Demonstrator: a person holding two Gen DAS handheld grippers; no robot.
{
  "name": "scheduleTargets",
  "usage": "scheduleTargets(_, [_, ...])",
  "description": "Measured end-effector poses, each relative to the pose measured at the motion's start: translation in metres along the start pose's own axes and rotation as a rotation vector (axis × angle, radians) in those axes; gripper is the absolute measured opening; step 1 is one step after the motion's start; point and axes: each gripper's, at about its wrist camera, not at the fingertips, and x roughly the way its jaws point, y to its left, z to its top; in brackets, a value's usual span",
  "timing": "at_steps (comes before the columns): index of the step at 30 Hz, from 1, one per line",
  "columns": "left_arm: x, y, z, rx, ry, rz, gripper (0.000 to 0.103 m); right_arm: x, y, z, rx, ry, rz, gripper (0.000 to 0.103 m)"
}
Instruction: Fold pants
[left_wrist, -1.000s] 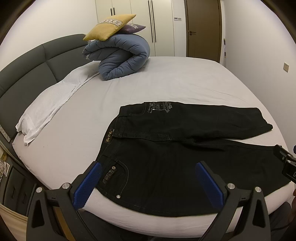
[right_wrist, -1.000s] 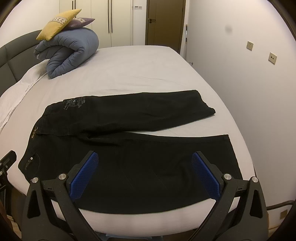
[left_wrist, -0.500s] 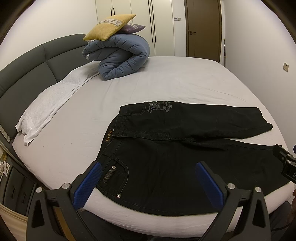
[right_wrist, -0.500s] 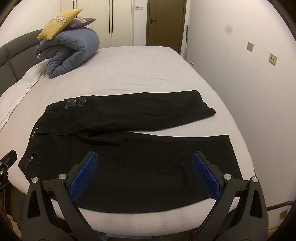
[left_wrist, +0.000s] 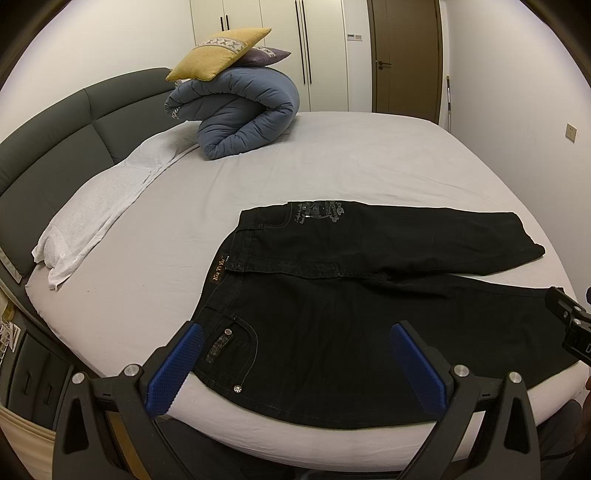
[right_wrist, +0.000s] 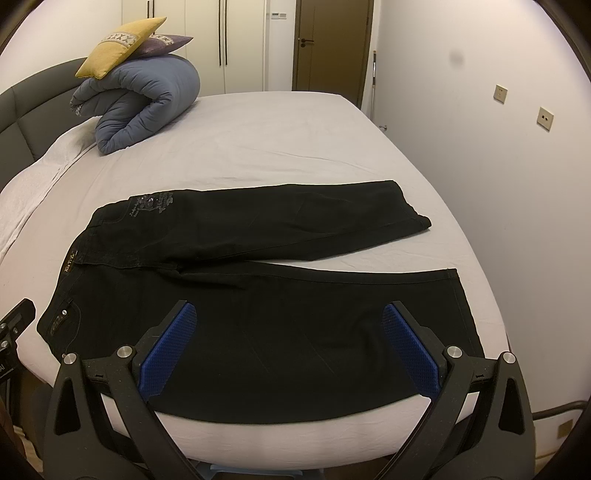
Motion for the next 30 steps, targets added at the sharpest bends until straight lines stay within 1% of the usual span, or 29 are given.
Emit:
scheduleTargets(17, [-0.002,-0.001,-0.005,-0.005,0.006,0.004,0.103,-0.002,0.005,-0.002,-0.004,0.002,0.002,0.103])
scheduleTargets(22, [-0.001,-0.004,-0.006,0.004,-0.001,0.03,0.103,-0.001,0.007,-0.003,-0.01,0.008,0.004,0.103])
scheduleTargets(30, [0.012,0.002,-0.001,-0.014,0.012,0.036,0.103,0.011,0.014,0.001,-0.026,0.031,0.007,0.103])
